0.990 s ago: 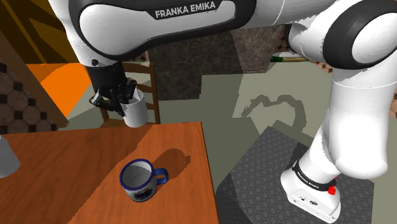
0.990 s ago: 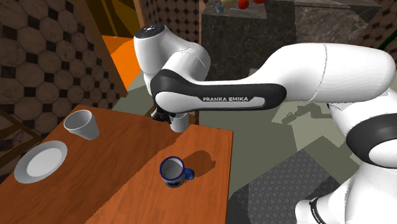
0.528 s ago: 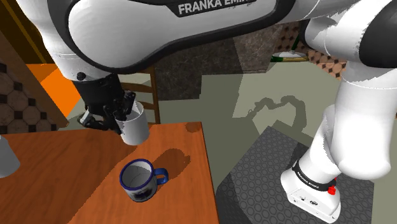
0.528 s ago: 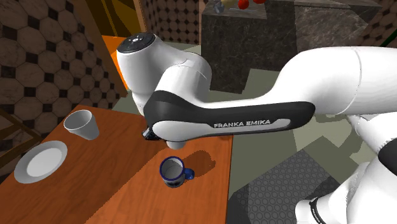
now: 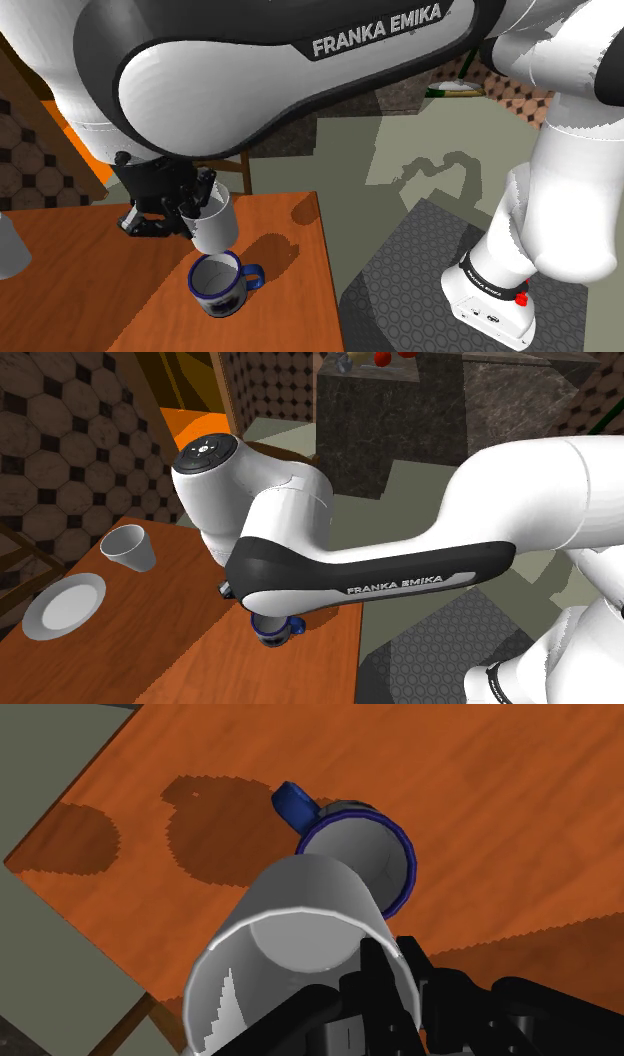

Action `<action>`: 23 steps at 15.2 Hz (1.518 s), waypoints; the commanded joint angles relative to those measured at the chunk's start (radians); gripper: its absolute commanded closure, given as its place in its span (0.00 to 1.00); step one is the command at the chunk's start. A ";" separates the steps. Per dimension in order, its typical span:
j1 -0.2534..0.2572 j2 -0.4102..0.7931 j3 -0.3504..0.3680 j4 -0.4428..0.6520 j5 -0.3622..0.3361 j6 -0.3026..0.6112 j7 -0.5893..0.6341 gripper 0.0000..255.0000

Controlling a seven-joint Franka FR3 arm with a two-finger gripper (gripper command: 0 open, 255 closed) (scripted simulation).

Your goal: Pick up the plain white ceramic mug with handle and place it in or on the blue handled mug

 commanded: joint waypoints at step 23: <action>-0.006 0.018 -0.008 -0.163 -0.018 0.177 0.023 0.00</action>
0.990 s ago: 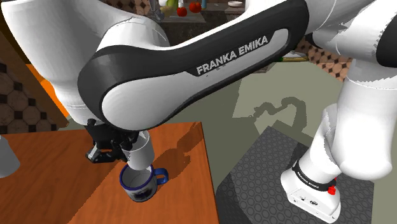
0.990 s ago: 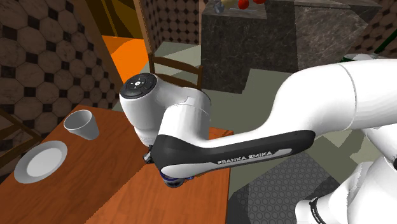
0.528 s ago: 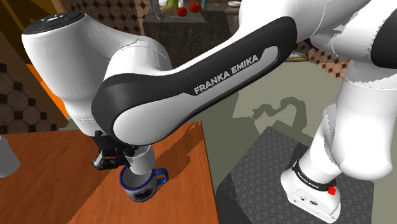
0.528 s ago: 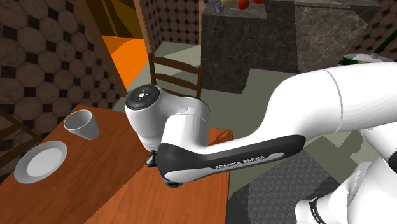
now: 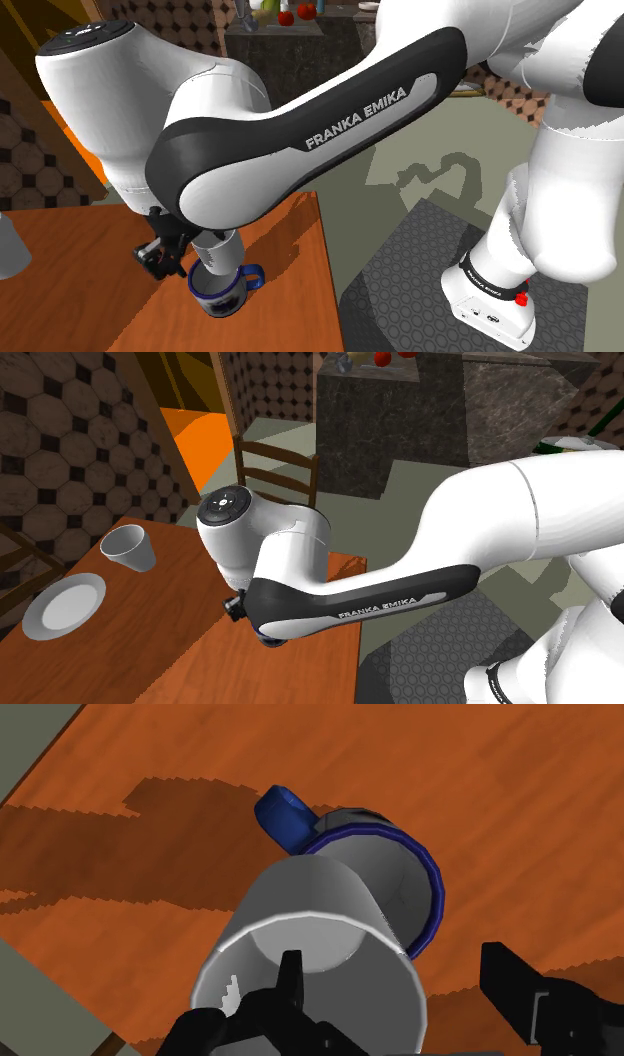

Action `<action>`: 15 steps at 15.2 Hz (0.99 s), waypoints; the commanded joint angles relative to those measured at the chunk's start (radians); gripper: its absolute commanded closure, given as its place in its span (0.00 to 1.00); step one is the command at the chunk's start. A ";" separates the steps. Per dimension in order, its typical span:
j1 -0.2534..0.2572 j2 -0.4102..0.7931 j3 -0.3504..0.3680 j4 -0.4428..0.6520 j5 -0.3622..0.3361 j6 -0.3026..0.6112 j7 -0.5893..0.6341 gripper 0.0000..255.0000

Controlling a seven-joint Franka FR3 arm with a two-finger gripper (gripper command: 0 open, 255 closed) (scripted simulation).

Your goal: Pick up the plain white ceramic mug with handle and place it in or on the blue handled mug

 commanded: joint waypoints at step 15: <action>0.004 -0.023 0.008 0.098 0.018 -0.117 -0.013 0.00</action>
